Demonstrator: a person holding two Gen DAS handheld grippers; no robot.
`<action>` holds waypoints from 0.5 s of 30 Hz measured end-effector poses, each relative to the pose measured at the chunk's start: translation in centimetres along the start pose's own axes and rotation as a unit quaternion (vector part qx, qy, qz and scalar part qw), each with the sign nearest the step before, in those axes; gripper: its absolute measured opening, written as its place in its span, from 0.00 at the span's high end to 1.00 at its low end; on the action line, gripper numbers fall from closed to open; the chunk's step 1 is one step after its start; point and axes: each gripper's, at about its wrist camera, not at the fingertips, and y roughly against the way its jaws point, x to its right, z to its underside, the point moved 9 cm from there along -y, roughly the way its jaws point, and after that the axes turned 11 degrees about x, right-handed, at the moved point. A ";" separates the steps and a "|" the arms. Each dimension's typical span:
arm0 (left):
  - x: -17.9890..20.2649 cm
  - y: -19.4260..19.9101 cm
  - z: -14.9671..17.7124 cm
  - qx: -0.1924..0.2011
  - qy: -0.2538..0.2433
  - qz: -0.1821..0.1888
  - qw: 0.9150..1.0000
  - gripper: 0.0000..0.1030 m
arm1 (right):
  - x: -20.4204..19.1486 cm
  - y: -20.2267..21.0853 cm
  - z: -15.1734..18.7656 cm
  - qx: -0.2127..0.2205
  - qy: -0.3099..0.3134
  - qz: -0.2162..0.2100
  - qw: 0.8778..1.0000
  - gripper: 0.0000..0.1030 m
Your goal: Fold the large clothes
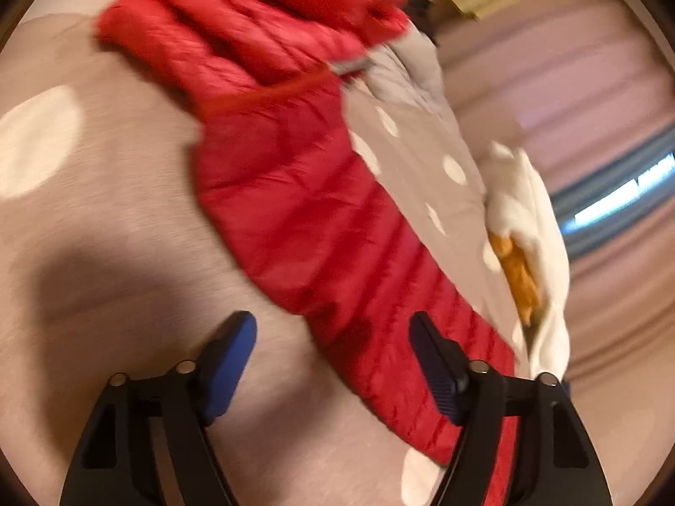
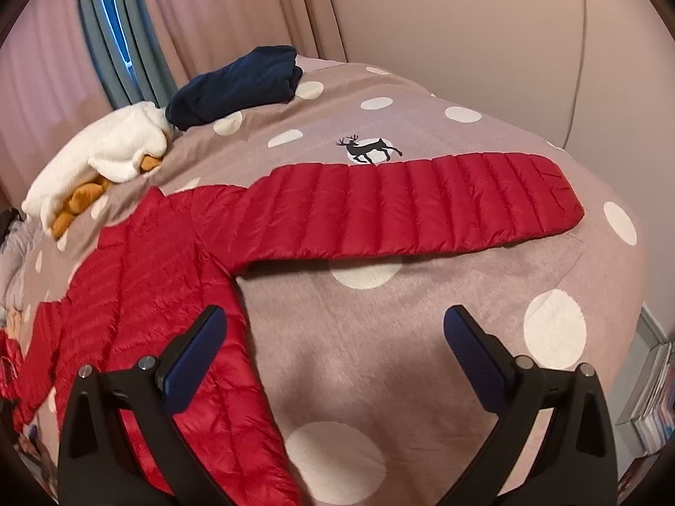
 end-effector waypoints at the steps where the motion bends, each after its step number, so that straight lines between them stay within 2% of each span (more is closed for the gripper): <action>1: 0.6 -0.5 0.3 -0.014 -0.015 0.008 1.000 0.27 | 0.1 -0.2 0.0 -0.001 0.001 0.004 1.000 0.00; 3: 2.1 -1.9 1.2 -0.047 -0.012 0.046 0.998 0.27 | 0.3 -0.8 0.1 -0.006 -0.004 0.011 1.000 0.00; 5: 3.2 -2.4 2.1 -0.076 0.029 0.100 0.992 0.27 | -0.1 -1.6 0.3 -0.015 -0.010 0.008 1.000 0.00; 7: 4.0 -3.2 2.5 -0.094 0.055 0.129 0.986 0.27 | -1.1 -2.3 0.7 -0.027 -0.007 -0.002 1.000 0.00; 11: 4.4 -4.0 2.4 -0.103 0.079 0.150 0.980 0.29 | -3.2 -3.3 1.1 -0.033 0.021 -0.020 0.999 0.00; 15: 4.2 -3.3 2.9 -0.130 0.074 0.135 0.979 0.30 | -4.1 -4.3 2.0 -0.049 0.030 -0.017 0.998 0.00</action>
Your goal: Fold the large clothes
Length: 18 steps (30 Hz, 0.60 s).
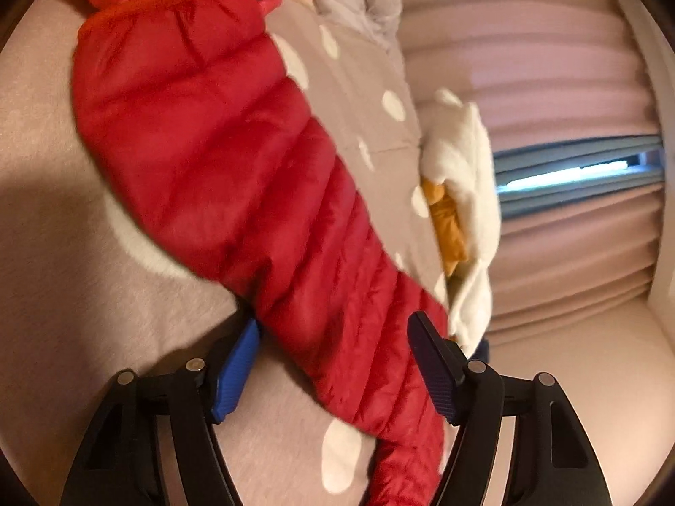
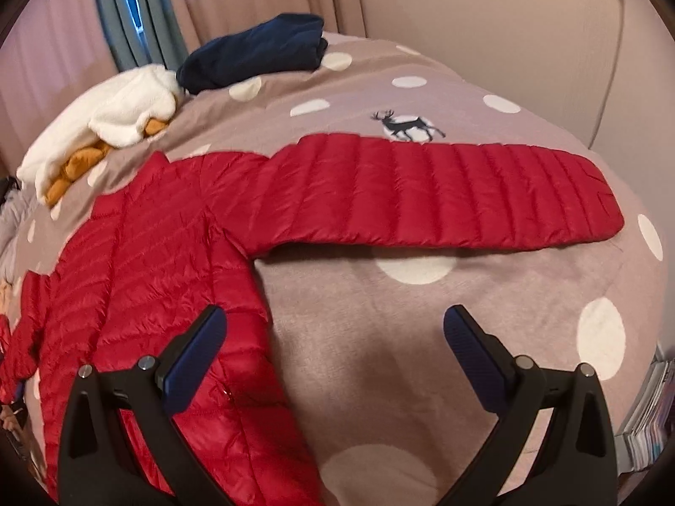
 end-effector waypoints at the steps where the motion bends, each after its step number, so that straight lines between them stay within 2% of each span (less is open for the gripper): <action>1: 0.3 0.2 0.2 -0.008 0.001 -0.004 1.000 0.29 | -0.1 -0.1 0.2 -0.004 -0.004 -0.003 1.000 0.00; 3: 0.8 0.4 1.1 -0.020 0.006 -0.006 1.000 0.20 | -0.4 -0.3 0.5 -0.012 -0.012 -0.014 1.000 0.00; 5: 0.6 0.7 1.2 -0.007 -0.004 -0.012 1.000 0.20 | -0.5 -0.2 0.6 -0.013 -0.010 -0.015 1.000 0.00; 7: 0.5 0.1 1.3 0.012 -0.031 -0.020 0.999 0.25 | -0.5 0.1 0.6 -0.008 -0.003 -0.012 1.000 0.00; 8: 0.4 -0.3 1.2 0.021 -0.048 -0.033 0.998 0.42 | -0.5 0.3 0.5 -0.004 0.001 -0.011 1.000 0.00; 9: -0.2 -0.4 0.9 0.031 -0.056 -0.057 0.996 0.64 | -0.4 0.4 0.4 -0.001 0.003 -0.010 1.000 0.00; 11: -1.8 -0.5 0.6 0.046 -0.057 -0.105 0.992 0.84 | 0.0 0.5 0.2 0.002 0.003 -0.006 1.000 0.00; 13: -2.3 -0.1 0.1 0.069 -0.044 -0.100 0.992 0.88 | 0.8 0.6 0.0 0.006 -0.004 0.002 1.000 0.00; 14: -2.3 0.4 -0.3 0.084 -0.051 -0.114 0.989 0.88 | 1.3 0.6 -0.2 0.009 -0.012 0.008 1.000 0.00; 16: -1.6 1.7 -0.8 0.120 -0.098 -0.156 0.976 0.88 | 2.1 0.8 -0.5 0.014 -0.035 0.010 0.999 0.00; 18: -0.7 2.4 -0.5 0.132 -0.137 -0.177 0.966 0.88 | 2.6 1.1 -0.8 0.016 -0.063 0.000 0.998 0.00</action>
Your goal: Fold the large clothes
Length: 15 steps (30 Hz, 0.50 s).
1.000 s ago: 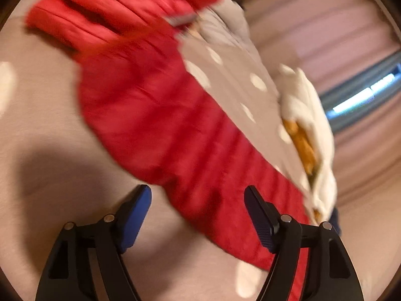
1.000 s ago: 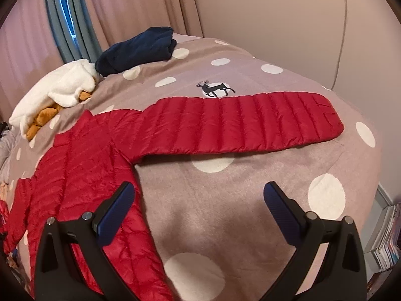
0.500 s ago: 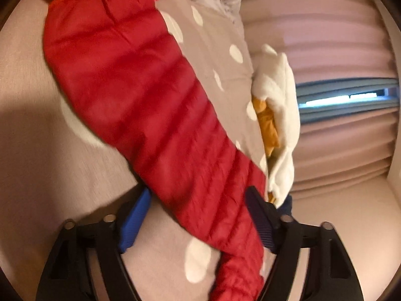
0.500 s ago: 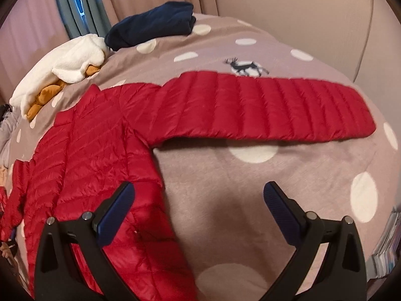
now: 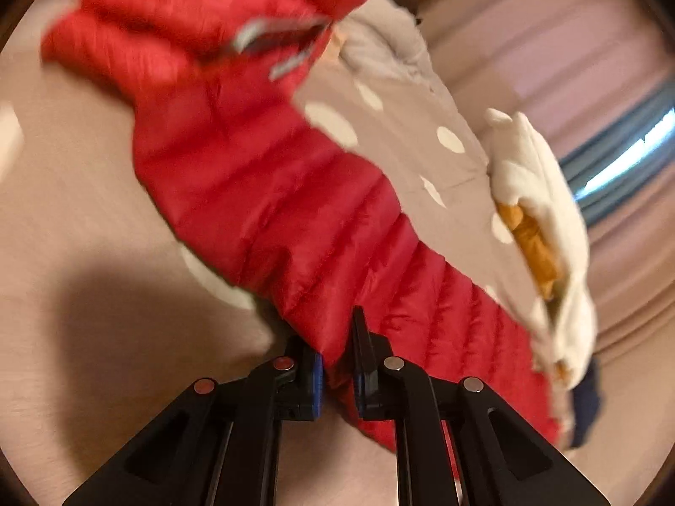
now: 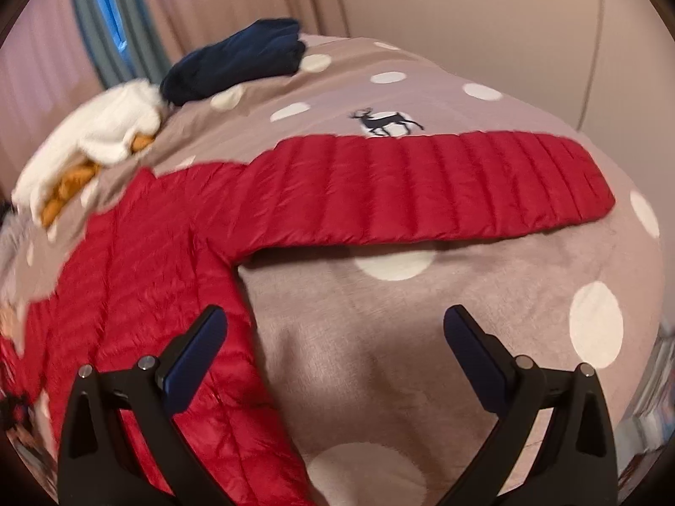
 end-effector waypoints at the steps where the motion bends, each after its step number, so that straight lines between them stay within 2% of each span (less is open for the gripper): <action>1: 0.2 0.5 0.1 0.003 -0.013 -0.005 1.000 0.88 | 0.1 0.2 -0.1 0.001 -0.008 -0.005 1.000 0.00; 6: -0.7 3.0 -0.7 0.030 0.023 -0.012 0.999 0.89 | 1.7 1.2 -1.1 0.021 -0.023 0.003 1.000 0.00; 10: -1.8 5.1 -1.6 0.054 0.022 -0.034 0.998 0.89 | 5.1 0.9 -1.9 0.017 -0.081 0.015 0.996 0.00; 13: -1.7 6.7 -1.7 0.066 0.015 -0.039 0.997 0.89 | 9.4 0.0 -2.2 0.009 -0.162 0.043 0.986 0.00; 15: -1.5 8.1 -1.9 0.077 0.016 -0.031 0.996 0.89 | 11.7 -0.8 -2.7 0.010 -0.234 0.022 0.972 0.00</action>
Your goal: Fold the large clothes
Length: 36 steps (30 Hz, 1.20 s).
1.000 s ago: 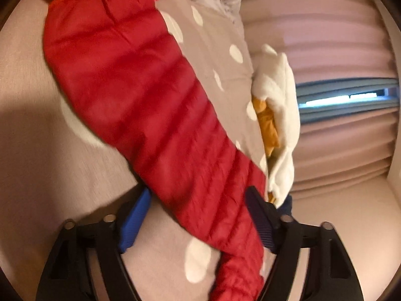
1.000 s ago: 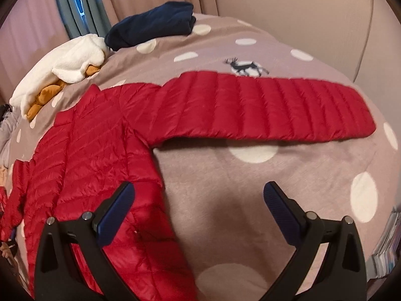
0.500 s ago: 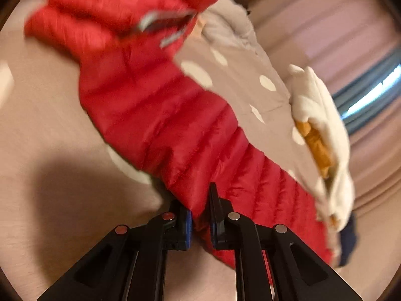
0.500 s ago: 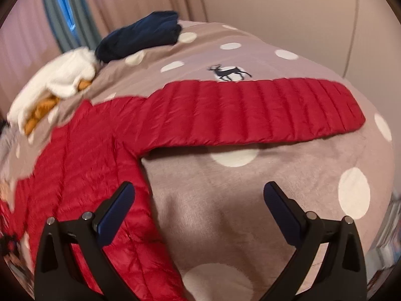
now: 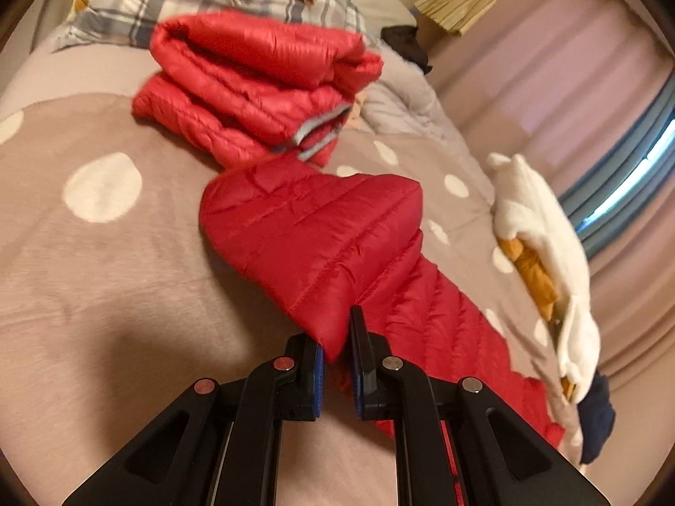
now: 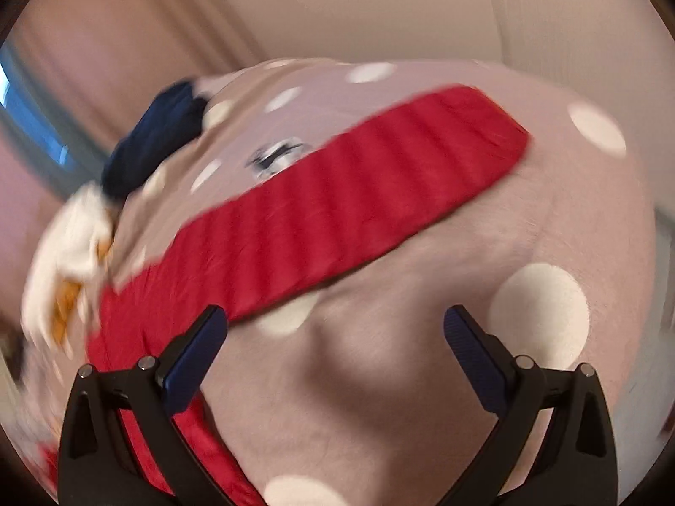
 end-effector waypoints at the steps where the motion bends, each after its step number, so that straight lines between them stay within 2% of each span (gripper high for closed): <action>1: 0.2 0.5 -0.1 0.005 0.000 0.004 1.000 0.89 | 0.8 -0.4 -0.6 -0.003 -0.034 -0.009 0.999 0.00; 3: 0.5 1.3 -0.2 0.011 -0.010 0.006 1.000 0.89 | 2.3 -1.5 -1.9 -0.002 -0.093 -0.025 0.995 0.00; 5: 0.7 1.6 0.0 0.017 -0.028 -0.002 0.999 0.89 | 3.6 -2.7 -2.7 0.001 -0.124 -0.020 0.992 0.01; 7: 0.6 2.1 0.2 0.020 -0.042 -0.016 0.999 0.89 | 4.7 -4.1 -3.4 0.007 -0.145 -0.016 0.989 0.01; 9: 0.4 3.0 0.0 0.034 -0.036 -0.014 0.999 0.89 | 4.8 -4.5 -4.2 0.035 -0.146 -0.009 0.989 0.07; 11: 0.3 3.4 0.0 0.045 -0.026 -0.015 0.999 0.89 | 4.6 -4.4 -4.8 0.068 -0.144 0.000 0.987 0.27; 13: -0.2 3.3 0.4 0.051 -0.031 -0.037 0.998 0.89 | 4.7 -5.8 -4.4 0.055 -0.139 0.016 0.989 0.71; 14: -0.4 3.0 0.7 0.046 -0.041 -0.051 0.997 0.89 | 4.7 -6.4 -4.2 0.048 -0.128 0.031 0.990 0.81; 15: -0.5 2.8 0.9 0.042 -0.048 -0.056 0.996 0.89 | 4.4 -6.4 -4.3 0.056 -0.118 0.033 0.991 0.87; 17: -0.3 2.5 0.8 0.044 -0.063 -0.056 0.995 0.89 | 3.0 -6.1 -4.5 0.064 -0.105 0.026 0.992 0.92; 20: -0.1 2.7 0.4 0.049 -0.074 -0.051 0.995 0.89 | -1.4 -4.1 -5.0 0.092 -0.065 -0.018 0.993 0.92; 22: -0.2 2.9 0.5 0.050 -0.069 -0.050 0.995 0.89 | -4.2 -2.7 -4.9 0.111 -0.031 -0.030 0.993 0.92; 24: -0.2 2.8 0.5 0.050 -0.063 -0.052 0.995 0.89 | -8.6 -1.0 -3.9 0.125 0.000 -0.060 0.990 0.92; 26: -0.1 2.7 0.8 0.048 -0.076 -0.063 0.994 0.89 | -13.2 0.1 -2.0 0.114 0.026 -0.100 0.988 0.92; 28: 0.1 2.6 1.1 0.047 -0.094 -0.073 0.992 0.89 | -19.4 1.7 0.7 0.096 0.074 -0.148 0.982 0.93; 31: 0.1 2.3 1.4 0.035 -0.104 -0.089 0.990 0.89 | -28.5 5.0 6.1 0.070 0.149 -0.214 0.963 0.92; 33: 0.2 2.2 1.6 0.031 -0.114 -0.096 0.988 0.89 | -34.3 7.0 10.7 0.040 0.190 -0.266 0.944 0.93; 36: -0.2 1.8 2.1 0.009 -0.099 -0.096 0.990 0.89 | -39.7 9.3 17.7 -0.002 0.241 -0.311 0.920 0.93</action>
